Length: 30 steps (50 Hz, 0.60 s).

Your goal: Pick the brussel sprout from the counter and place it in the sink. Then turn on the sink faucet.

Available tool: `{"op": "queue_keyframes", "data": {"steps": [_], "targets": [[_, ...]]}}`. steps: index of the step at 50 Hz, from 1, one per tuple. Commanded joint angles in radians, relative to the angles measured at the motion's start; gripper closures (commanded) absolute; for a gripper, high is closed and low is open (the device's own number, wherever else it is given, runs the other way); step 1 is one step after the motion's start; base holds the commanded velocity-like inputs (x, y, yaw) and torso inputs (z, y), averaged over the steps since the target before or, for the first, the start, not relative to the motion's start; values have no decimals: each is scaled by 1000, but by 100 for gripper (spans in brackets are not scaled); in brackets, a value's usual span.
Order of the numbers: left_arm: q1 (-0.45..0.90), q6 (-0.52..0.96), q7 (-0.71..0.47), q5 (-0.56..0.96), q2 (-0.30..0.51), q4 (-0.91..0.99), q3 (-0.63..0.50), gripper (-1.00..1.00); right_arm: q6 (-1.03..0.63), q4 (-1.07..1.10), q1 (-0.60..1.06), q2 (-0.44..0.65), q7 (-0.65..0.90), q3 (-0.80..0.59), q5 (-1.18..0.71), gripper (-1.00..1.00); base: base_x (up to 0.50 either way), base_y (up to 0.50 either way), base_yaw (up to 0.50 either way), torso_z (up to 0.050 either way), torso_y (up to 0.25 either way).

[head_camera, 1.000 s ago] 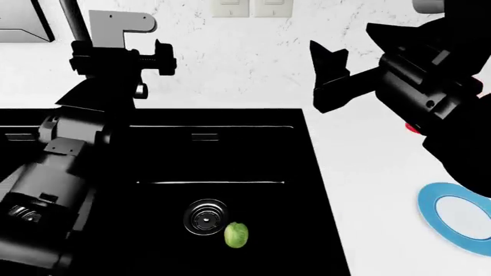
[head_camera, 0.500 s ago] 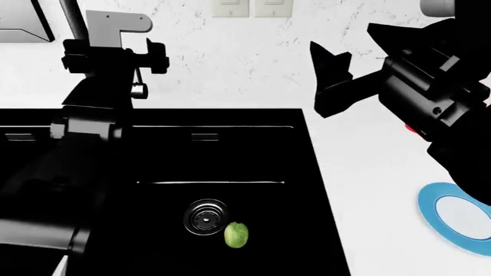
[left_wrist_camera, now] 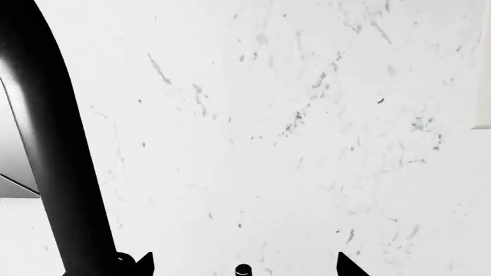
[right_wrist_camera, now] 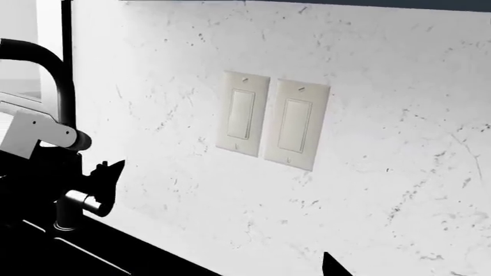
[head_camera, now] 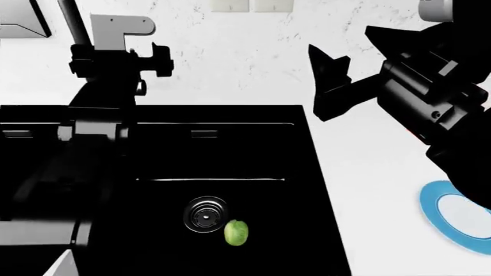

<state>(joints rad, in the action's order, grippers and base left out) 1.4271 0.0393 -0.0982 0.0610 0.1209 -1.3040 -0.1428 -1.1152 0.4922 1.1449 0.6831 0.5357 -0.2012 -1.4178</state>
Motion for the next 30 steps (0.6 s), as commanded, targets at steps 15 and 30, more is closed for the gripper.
{"op": "queue_keyframes", "data": {"steps": [15, 30], "targets": [[-11, -1, -5, -54, -9, -5, 78, -100, 19, 1, -13, 4, -15, -8, 9, -100, 0, 0, 0, 0, -117], [25, -9, -4, -63, -5, -5, 68, -100, 25, -1, -15, 8, -19, -12, 11, -100, 0, 0, 0, 0, 0]]}}
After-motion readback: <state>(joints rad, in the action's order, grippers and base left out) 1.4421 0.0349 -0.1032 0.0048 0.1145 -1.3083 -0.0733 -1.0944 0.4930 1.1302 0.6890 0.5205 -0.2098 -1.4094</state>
